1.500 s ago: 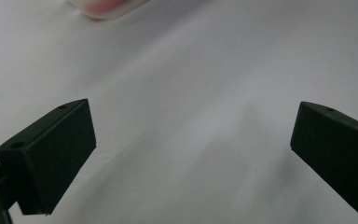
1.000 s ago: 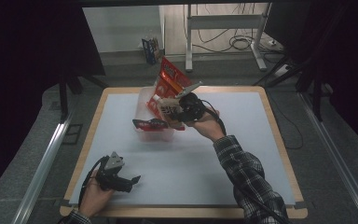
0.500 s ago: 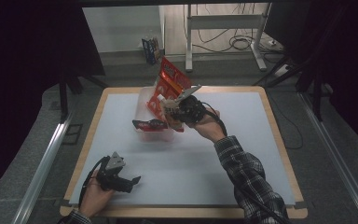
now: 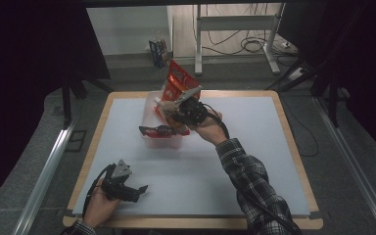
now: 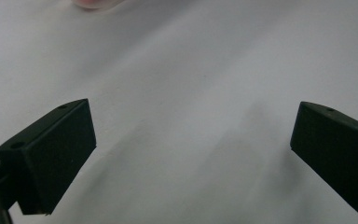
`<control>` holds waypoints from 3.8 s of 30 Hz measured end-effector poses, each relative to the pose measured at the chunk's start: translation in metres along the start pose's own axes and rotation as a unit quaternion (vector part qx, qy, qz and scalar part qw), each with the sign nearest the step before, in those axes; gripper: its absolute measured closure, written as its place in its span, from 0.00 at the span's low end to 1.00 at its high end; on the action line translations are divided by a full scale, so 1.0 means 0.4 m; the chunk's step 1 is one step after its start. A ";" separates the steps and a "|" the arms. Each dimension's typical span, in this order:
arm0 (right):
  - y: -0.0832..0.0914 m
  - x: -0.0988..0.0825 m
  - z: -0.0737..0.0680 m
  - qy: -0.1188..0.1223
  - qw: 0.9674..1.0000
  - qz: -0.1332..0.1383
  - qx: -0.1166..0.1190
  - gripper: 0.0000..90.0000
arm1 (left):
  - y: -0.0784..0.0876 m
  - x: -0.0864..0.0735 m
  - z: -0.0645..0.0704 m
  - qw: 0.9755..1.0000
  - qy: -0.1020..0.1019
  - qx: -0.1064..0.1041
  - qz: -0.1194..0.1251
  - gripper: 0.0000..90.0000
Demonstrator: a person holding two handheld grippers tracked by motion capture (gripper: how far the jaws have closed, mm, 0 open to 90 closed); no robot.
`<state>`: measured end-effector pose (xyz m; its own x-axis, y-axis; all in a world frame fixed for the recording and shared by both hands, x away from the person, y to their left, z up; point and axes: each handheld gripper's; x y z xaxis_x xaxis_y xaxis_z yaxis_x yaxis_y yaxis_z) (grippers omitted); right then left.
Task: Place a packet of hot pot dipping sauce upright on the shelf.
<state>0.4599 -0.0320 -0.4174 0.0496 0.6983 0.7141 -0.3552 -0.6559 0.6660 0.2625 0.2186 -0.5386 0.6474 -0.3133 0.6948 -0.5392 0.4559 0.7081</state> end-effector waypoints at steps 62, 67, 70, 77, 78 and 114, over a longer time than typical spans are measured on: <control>-0.033 -0.053 -0.017 -0.033 0.999 -0.008 0.002 0.37 | 0.007 -0.002 0.003 1.000 -0.010 -0.008 0.024 0.00; -0.013 -0.058 -0.018 -0.032 0.999 -0.006 -0.005 0.34 | 0.009 -0.002 0.002 0.999 -0.013 -0.011 0.030 0.00; 0.000 -0.064 -0.017 -0.033 0.999 -0.005 -0.011 0.32 | 0.009 -0.003 0.003 0.999 -0.012 -0.012 0.034 0.00; 0.027 -0.088 -0.016 -0.039 0.999 -0.005 -0.022 0.28 | 0.008 -0.003 0.005 0.999 -0.018 -0.013 0.033 0.00; 0.031 -0.091 -0.017 -0.041 0.999 -0.005 -0.023 0.27 | 0.007 -0.003 0.005 0.999 -0.018 -0.013 0.034 0.00; 0.183 -0.236 -0.156 -0.066 0.997 0.034 -0.001 0.00 | 0.015 0.002 0.035 0.997 -0.059 -0.025 0.048 0.00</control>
<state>0.3709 -0.1282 -0.4496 0.1469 0.6088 0.7796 -0.3638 -0.6997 0.6149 0.2520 0.2094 -0.5322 0.5249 -0.3615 0.7705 -0.5660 0.5278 0.6333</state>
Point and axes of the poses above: each handheld gripper's, and its own axes: y roughly backward along the jaws, x roughly out of its top, z roughly to its right, and after that the axes turned 11 degrees about y, right-handed
